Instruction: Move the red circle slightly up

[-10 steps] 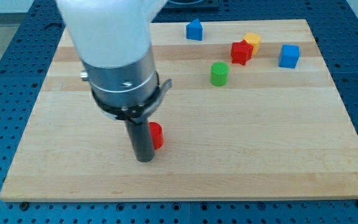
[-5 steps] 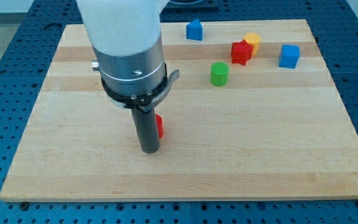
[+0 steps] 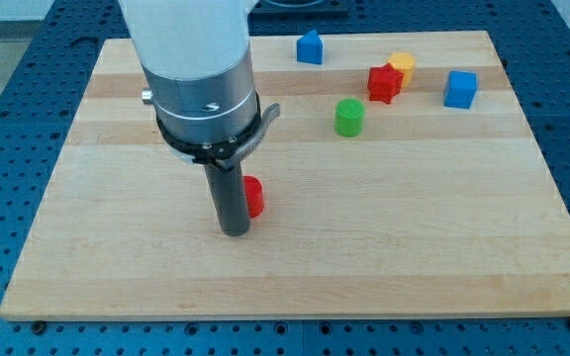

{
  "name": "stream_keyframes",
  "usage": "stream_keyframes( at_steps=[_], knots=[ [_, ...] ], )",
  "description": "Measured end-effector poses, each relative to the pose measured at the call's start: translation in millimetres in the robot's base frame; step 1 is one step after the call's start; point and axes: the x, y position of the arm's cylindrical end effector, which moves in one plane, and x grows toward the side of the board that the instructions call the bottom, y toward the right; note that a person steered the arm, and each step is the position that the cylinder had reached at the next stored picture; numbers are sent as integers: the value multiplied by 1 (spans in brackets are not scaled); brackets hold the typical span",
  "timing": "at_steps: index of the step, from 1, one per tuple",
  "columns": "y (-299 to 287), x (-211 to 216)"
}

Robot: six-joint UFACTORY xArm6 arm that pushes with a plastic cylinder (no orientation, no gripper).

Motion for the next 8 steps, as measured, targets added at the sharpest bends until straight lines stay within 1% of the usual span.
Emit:
stream_keyframes(
  at_steps=[1,8],
  knots=[
    [0,-16],
    [-3,-19]
  ],
)
